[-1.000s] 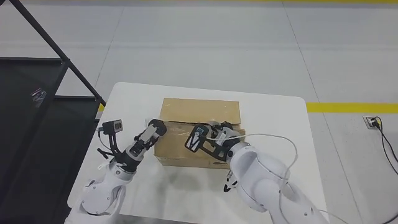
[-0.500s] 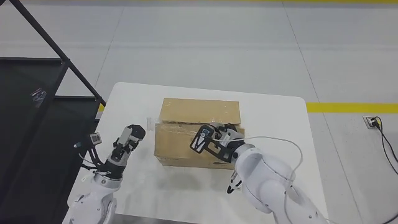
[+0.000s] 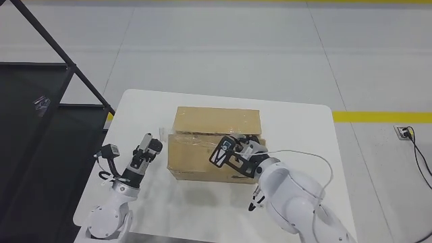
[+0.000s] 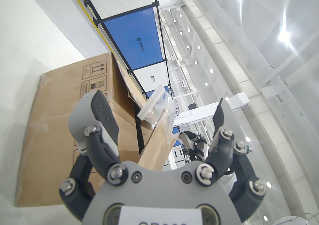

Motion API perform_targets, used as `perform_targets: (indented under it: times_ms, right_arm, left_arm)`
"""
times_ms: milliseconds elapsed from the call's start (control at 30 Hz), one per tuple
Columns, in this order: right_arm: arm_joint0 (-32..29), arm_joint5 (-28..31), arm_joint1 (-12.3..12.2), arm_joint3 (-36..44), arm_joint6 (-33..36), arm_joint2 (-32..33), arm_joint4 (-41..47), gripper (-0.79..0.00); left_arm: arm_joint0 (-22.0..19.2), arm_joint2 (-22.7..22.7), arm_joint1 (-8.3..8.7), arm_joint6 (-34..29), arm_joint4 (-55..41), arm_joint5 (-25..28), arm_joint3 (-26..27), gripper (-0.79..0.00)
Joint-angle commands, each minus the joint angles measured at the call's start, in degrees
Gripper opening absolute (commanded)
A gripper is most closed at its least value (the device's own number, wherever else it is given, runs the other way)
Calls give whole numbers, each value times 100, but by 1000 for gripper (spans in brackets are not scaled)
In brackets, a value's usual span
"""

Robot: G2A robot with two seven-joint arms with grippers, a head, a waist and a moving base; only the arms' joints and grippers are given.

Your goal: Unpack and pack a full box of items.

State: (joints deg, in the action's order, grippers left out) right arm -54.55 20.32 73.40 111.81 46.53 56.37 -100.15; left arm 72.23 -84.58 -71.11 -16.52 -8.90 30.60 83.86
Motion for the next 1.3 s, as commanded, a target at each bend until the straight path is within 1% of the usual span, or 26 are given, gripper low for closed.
perform_targets:
  times_ms: [0,33,100,133,167,200,267,300,367,400,533,600,667,900,1267]
  right_arm:
    - [-32,16,3,12,-2,21,-10,-785]
    - [-48,14,5,22,-4,34,-11,-785]
    - [-75,24,9,34,-14,49,-27,-785]
    - [-86,31,12,35,-16,56,-33,-785]
    - [-94,39,15,37,-14,64,-34,-785]
    - [-99,46,18,38,-16,71,-36,-785]
    - [-109,48,25,36,-11,85,-31,-785]
    - [-114,55,29,33,-4,90,-27,-785]
    - [-120,67,36,40,3,100,-29,-785]
    - [-127,74,39,48,7,105,-32,-785]
    - [-160,100,50,90,41,119,-51,-785]
    - [-179,98,57,105,56,126,-58,-785]
    - [-197,112,63,111,72,137,-56,-785]
    - [-272,74,83,117,111,200,-29,-785]
    - [-458,31,95,295,-50,333,-45,-785]
  left_arm:
    - [-46,57,-3,-123,1,132,-47,0]
    - [-60,64,-2,-154,7,170,-79,-6]
    - [-95,88,-4,-175,42,186,-128,-154]
    - [-112,91,-4,-161,97,162,-159,-283]
    - [-131,95,-4,-119,183,113,-180,-317]
    - [-146,109,-7,-77,254,85,-184,-289]
    - [-163,143,-12,-33,341,84,-195,-403]
    - [-172,156,-14,-13,405,78,-200,-416]
    - [-186,184,-18,45,509,64,-211,-493]
    - [-194,198,-22,74,535,57,-225,-508]
    - [-217,225,-26,75,571,98,-269,-680]
    - [-206,219,-25,75,566,131,-264,-720]
    - [-186,206,-22,63,573,156,-241,-785]
    - [-18,81,3,34,598,290,-45,-785]
    - [428,-146,38,116,612,494,607,-785]
